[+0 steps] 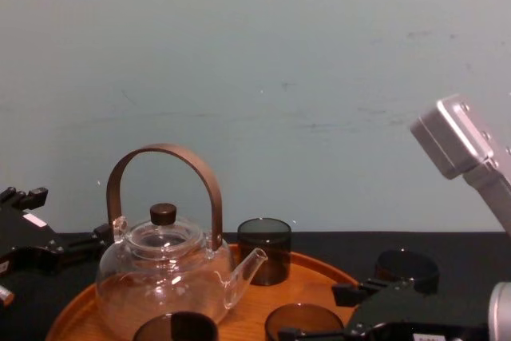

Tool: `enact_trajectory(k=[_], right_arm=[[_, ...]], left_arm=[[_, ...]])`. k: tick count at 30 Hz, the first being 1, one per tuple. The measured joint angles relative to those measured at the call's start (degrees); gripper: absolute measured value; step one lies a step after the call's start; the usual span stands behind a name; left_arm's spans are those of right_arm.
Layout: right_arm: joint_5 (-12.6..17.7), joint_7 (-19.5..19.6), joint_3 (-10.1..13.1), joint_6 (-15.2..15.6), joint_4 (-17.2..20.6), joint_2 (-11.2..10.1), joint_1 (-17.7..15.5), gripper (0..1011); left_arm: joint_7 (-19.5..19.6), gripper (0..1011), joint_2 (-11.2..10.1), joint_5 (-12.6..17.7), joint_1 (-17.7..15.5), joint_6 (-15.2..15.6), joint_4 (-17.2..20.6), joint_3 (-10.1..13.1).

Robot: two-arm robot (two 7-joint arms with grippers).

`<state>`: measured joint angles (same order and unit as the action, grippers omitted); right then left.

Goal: Pick up the glass from the table and place it on the tray.

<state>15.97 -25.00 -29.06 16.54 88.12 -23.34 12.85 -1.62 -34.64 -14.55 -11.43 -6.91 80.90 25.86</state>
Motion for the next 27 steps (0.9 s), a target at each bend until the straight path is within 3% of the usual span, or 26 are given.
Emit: enact_trajectory(k=[12,21,27], right_arm=[[0.9,0.2,1.0,-0.6,2.5,-1.4,-1.9,1002],[0.8,0.9,2.8,-2.4,8.1,-4.0,-4.9,1002],[1.4,1.2,4.1,-0.5,10.8,-5.6,-6.4,1002]], left_arm=[[0.0,1001,0.0,0.0,0.0,0.0,0.0,0.0],[0.0,1001,0.0,0.0,0.0,0.0,0.0,0.0],[0.0,1001,0.0,0.0,0.0,0.0,0.0,0.0]])
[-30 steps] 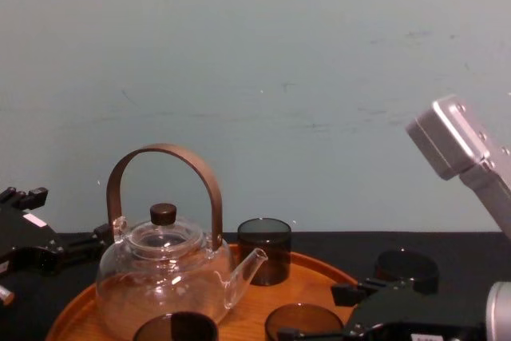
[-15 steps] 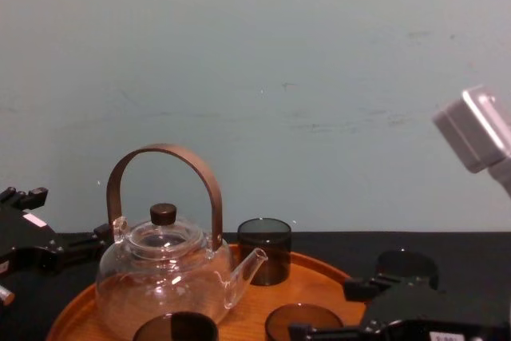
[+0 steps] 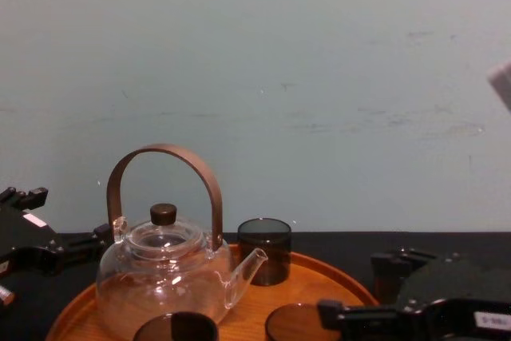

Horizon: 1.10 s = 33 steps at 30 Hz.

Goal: Pick up the glass from the table and place it on the tray.

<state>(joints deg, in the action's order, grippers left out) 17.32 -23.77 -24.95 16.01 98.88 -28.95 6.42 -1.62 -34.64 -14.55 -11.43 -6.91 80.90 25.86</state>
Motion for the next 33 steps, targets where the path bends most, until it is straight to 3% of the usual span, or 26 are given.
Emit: enact_trajectory(k=[4,9,21,33], right_arm=[[0.9,0.0,1.2,0.8,0.9,-0.9,-0.8,1002],[3.5,0.0,4.2,0.9,2.1,-2.8,-2.9,1002],[9.2,0.6,10.1,-1.2,1.6,-5.8,-5.9,1002],[12.1,1.5,11.5,-1.3,-4.9,-5.7,-2.4,1002]], left_arm=[[0.0,1001,0.0,0.0,0.0,0.0,0.0,0.0],[0.0,1001,0.0,0.0,0.0,0.0,0.0,0.0],[0.0,1002,0.0,0.0,0.0,0.0,0.0,0.0],[0.0,1001,0.0,0.0,0.0,0.0,0.0,0.0]])
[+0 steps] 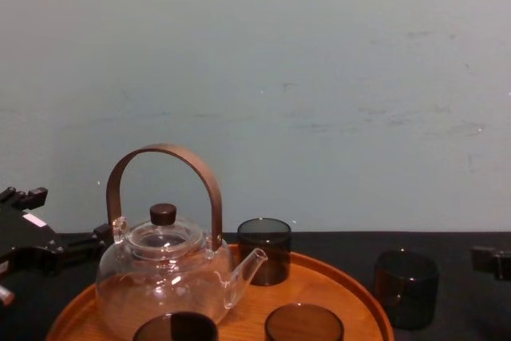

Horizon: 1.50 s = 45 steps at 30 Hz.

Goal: Pick up the glass from the table and place it on the tray.

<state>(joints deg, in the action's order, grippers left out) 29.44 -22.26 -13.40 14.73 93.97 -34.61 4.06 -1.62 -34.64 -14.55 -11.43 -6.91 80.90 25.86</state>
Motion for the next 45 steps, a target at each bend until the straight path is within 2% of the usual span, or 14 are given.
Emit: enact_trajectory(k=[6,15,33,45], right_arm=[[0.0,0.4,-1.3,0.6,-3.9,0.8,3.5,1002],[-2.1,1.0,-3.7,1.1,-7.5,2.2,7.1,1002],[-7.1,0.7,-7.0,1.1,-10.3,4.5,10.5,1002],[-9.0,0.1,-7.6,1.6,-14.0,6.5,13.3,1002]], left_arm=[[0.0,1001,0.0,0.0,0.0,0.0,0.0,0.0],[0.0,1002,0.0,0.0,0.0,0.0,0.0,0.0],[0.0,1001,0.0,0.0,0.0,0.0,0.0,0.0],[0.0,1001,0.0,0.0,0.0,0.0,0.0,0.0]])
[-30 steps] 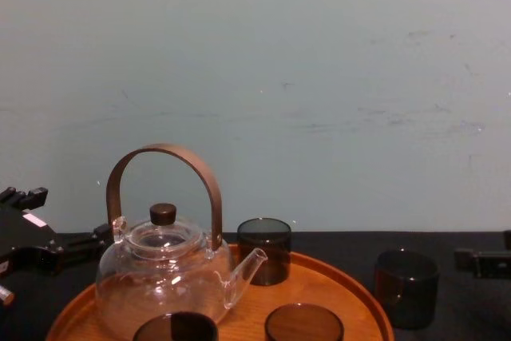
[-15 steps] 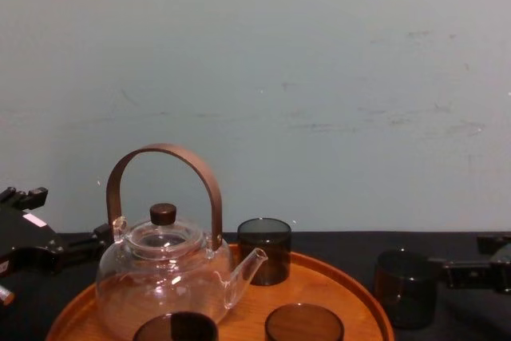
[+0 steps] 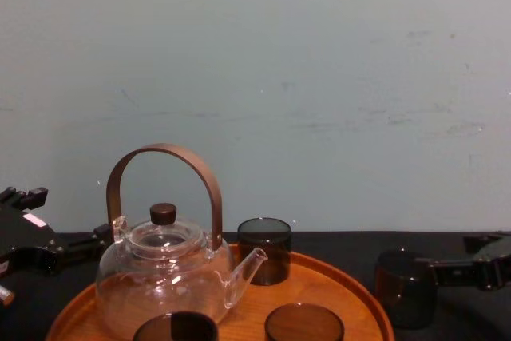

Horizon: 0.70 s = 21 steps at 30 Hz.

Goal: Pick up the glass from the table and place it on the tray.

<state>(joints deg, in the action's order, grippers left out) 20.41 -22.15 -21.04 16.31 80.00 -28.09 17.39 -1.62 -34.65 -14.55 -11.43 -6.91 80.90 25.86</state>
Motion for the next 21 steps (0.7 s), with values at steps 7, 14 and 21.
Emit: enact_trajectory(k=[7,14,21], right_arm=[[-0.8,-0.8,-0.4,-0.1,-2.6,1.3,2.0,1002],[-1.4,-1.8,-1.0,-0.6,-5.2,2.6,4.2,1002],[-2.1,-2.5,-1.7,-1.3,-8.1,3.9,6.3,1002]], left_arm=[[0.0,1001,0.0,0.0,0.0,0.0,0.0,0.0],[0.0,1001,0.0,0.0,0.0,0.0,0.0,0.0],[0.0,1001,0.0,0.0,0.0,0.0,0.0,0.0]])
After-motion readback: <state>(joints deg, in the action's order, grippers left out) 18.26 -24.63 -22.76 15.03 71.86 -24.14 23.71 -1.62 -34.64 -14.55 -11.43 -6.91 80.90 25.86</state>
